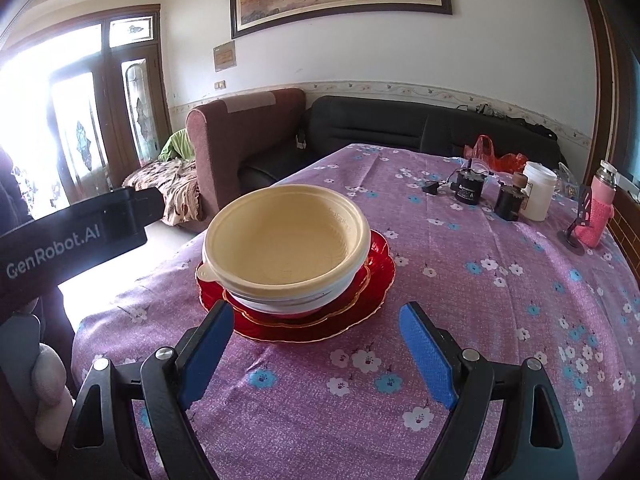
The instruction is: Organize plates and bowls
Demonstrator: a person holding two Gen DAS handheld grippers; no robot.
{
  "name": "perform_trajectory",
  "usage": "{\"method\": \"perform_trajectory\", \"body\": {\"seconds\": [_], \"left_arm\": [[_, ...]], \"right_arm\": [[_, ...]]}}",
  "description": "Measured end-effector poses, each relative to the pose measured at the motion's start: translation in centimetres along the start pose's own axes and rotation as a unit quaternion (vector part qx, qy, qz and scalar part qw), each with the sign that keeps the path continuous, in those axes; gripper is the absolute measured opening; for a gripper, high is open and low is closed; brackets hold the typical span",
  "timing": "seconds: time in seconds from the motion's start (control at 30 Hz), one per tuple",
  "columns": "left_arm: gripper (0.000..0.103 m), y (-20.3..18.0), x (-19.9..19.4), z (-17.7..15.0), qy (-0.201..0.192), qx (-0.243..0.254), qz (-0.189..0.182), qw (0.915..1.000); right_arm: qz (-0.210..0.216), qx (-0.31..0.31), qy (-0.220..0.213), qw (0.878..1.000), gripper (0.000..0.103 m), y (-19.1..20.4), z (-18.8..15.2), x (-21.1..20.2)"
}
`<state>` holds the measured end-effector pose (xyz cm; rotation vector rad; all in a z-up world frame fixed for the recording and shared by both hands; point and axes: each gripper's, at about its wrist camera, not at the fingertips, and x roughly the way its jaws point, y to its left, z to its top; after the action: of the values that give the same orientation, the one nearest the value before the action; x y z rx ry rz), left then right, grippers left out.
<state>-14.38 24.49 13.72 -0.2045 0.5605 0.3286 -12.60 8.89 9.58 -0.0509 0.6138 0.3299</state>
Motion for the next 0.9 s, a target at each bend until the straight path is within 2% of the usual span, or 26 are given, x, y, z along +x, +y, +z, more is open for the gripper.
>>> {"method": "perform_trajectory", "body": {"seconds": [0.9], "left_arm": [[0.103, 0.5, 0.1, -0.2, -0.001, -0.020, -0.008, 0.9998]], "right_arm": [[0.001, -0.017, 0.007, 1.000, 0.088, 1.3, -0.9, 0.6]]}}
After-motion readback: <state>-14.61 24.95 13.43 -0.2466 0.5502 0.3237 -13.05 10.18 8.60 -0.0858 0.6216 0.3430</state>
